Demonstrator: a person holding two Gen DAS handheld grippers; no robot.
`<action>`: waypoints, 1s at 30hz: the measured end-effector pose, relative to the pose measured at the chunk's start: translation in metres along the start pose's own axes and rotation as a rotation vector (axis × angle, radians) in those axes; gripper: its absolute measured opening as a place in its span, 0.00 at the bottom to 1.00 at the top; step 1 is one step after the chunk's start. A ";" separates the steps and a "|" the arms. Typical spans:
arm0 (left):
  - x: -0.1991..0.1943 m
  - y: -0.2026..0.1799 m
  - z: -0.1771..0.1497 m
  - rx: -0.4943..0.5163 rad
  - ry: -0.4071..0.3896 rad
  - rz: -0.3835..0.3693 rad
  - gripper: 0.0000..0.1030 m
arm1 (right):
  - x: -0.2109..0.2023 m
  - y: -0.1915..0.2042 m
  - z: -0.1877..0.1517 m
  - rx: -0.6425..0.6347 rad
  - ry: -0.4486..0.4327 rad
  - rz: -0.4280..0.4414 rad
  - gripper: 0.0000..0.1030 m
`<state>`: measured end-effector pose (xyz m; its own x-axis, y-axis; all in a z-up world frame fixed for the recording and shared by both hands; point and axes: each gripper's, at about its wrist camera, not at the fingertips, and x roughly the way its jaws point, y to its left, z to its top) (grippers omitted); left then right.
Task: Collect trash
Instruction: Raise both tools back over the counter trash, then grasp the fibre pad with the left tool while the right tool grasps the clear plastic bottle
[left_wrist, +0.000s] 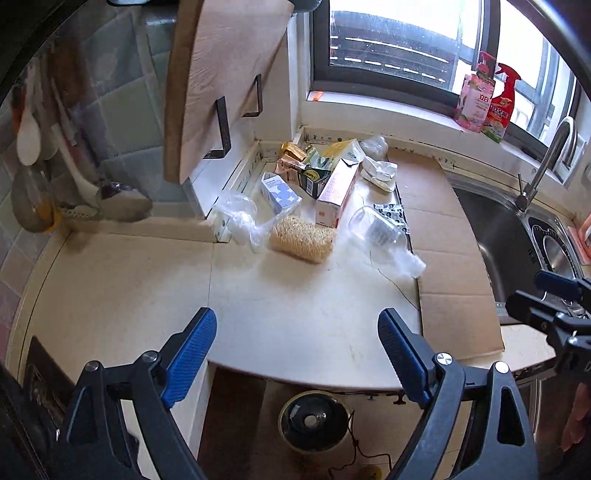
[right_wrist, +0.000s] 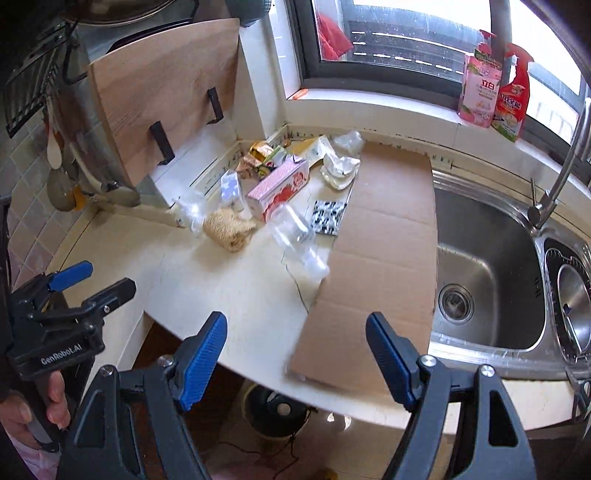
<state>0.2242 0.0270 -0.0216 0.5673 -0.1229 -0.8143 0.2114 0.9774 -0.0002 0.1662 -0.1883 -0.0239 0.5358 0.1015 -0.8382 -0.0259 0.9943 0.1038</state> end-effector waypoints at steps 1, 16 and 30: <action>0.006 0.001 0.005 -0.001 0.005 -0.007 0.85 | 0.003 0.000 0.005 0.003 0.000 -0.007 0.76; 0.112 0.016 0.052 -0.145 0.118 0.005 0.85 | 0.102 -0.017 0.073 -0.061 0.072 0.020 0.76; 0.205 0.018 0.071 -0.370 0.259 0.027 0.85 | 0.222 -0.024 0.100 -0.220 0.252 0.196 0.76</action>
<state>0.4005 0.0076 -0.1475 0.3406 -0.0957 -0.9353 -0.1260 0.9812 -0.1462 0.3705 -0.1926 -0.1592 0.2790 0.2683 -0.9220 -0.3023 0.9359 0.1809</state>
